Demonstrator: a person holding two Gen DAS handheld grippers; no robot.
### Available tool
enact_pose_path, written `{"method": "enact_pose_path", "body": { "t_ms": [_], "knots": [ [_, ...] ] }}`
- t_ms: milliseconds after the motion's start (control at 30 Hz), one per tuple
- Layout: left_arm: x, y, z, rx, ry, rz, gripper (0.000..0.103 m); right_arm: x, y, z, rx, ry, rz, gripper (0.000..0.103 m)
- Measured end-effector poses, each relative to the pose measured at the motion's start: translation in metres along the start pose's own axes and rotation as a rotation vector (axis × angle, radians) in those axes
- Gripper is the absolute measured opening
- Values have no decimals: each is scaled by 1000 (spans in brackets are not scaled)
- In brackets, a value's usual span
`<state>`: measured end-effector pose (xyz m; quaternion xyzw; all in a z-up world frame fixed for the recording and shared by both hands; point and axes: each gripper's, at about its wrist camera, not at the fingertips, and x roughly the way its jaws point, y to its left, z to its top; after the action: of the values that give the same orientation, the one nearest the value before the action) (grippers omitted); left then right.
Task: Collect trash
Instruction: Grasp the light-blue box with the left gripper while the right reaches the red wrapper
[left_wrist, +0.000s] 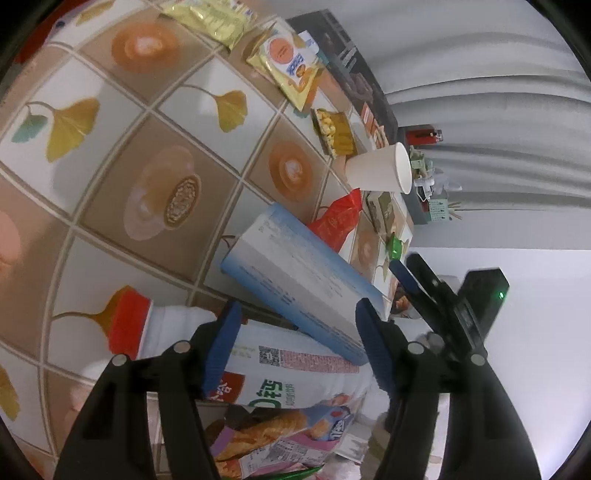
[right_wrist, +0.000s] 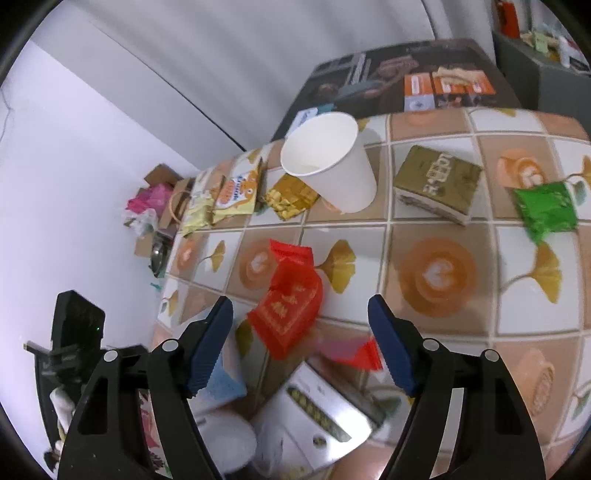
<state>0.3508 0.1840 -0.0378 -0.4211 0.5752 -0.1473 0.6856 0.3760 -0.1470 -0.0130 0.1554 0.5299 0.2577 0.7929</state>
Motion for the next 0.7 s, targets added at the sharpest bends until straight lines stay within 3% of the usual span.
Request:
{"method": "enact_pose_path", "body": {
  "t_ms": [433,700],
  "knots": [
    [20,9,23,-47,59,26,65,40,2,11,-18,22,-89,65],
    [29,-8,23,31,22,76,65,45,1,15,0,17,-93,62]
  ]
}}
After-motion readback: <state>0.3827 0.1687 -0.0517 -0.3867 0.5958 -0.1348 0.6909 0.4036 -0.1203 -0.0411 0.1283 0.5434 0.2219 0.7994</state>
